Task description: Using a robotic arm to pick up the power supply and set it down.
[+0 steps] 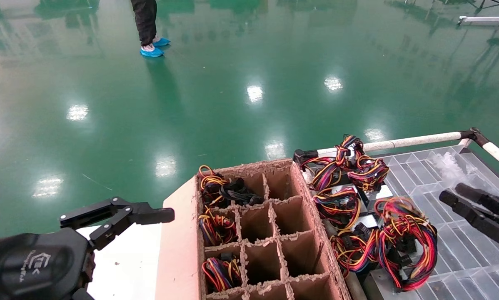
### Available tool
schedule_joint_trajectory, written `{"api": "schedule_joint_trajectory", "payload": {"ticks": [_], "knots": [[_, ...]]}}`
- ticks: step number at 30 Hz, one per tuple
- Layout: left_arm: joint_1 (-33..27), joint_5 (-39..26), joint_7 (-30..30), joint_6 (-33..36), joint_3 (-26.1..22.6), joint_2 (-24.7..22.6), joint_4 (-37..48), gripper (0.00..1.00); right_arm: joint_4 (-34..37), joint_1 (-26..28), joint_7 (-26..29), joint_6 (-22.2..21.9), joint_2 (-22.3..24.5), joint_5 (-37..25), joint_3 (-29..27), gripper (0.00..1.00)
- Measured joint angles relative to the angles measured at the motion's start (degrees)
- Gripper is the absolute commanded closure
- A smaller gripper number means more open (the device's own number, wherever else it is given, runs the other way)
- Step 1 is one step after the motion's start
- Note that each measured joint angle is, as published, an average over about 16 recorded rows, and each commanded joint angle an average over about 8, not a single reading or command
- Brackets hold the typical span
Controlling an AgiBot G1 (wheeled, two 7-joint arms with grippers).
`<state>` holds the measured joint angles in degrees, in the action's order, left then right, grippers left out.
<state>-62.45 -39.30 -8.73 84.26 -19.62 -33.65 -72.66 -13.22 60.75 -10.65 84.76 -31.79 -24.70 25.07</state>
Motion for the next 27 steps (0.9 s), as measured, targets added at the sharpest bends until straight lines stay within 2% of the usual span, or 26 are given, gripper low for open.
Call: {"api": "schedule_joint_trajectory", "payload": {"ticks": [10, 27], "knots": [[0.0, 0.0, 0.0, 0.0, 0.0, 0.0, 0.0, 0.00, -5.8, -0.3, 2.2, 0.7, 0.4, -0.7, -1.2, 0.00], [0.0, 0.0, 0.0, 0.0, 0.0, 0.0, 0.0, 0.00, -22.3, 0.1, 8.0, 0.7, -0.7, -5.7, -3.6, 0.00]]}}
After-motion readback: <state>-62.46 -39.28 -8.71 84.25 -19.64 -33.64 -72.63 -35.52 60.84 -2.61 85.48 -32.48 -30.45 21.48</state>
